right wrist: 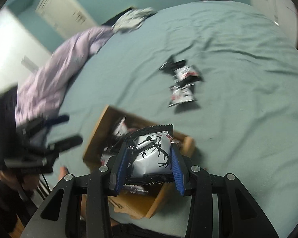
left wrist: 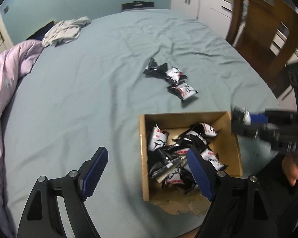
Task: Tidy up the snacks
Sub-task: 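Lower both held packets into the box and open both grippers, then grasp a white-and-black packet from the pile with the right gripper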
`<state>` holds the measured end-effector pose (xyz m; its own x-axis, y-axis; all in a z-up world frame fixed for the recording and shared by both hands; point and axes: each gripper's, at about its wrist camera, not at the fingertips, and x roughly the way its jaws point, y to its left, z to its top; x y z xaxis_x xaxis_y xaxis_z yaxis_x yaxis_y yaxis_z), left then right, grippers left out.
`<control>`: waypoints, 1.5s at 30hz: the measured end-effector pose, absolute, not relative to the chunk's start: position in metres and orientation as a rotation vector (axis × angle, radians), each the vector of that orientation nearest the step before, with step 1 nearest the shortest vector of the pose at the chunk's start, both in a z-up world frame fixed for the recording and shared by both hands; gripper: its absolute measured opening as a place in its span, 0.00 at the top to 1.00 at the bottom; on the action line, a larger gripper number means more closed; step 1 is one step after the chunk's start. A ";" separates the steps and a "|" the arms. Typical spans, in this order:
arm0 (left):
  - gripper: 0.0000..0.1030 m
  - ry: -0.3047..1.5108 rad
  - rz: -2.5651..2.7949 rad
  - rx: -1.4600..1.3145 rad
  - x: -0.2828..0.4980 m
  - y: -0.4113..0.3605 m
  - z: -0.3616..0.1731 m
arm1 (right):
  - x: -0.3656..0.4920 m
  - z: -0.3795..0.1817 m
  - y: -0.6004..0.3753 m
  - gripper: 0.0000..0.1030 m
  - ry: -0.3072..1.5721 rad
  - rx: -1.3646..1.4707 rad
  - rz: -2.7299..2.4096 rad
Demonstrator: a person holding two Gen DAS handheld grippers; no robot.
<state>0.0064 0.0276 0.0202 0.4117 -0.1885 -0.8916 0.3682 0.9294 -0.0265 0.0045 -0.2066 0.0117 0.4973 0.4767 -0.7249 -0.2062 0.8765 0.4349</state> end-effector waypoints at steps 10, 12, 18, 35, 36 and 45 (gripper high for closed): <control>0.20 1.025 -0.341 0.223 0.011 0.020 0.024 | 0.019 0.001 -0.168 0.61 1.065 0.152 0.423; 0.20 1.022 -0.354 0.208 0.009 0.021 0.027 | 0.020 -0.002 -0.171 0.61 1.074 0.182 0.415; 0.20 1.004 -0.338 0.197 0.008 0.022 0.031 | 0.012 0.005 -0.188 0.39 1.008 0.283 0.372; 0.20 0.987 -0.314 0.294 0.001 0.005 0.026 | 0.004 0.007 -0.265 0.23 0.915 0.559 0.084; 0.20 0.991 -0.315 0.291 0.001 0.005 0.025 | 0.010 0.003 -0.268 0.23 0.933 0.583 0.090; 0.20 1.046 -0.334 0.273 0.014 0.002 0.013 | 0.084 -0.022 -0.261 0.23 1.061 0.553 0.072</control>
<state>0.0136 0.0025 0.0130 0.4585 -0.1389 -0.8778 0.3953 0.9165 0.0615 0.0841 -0.2612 -0.0220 0.4992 0.3159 -0.8068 0.2038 0.8622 0.4637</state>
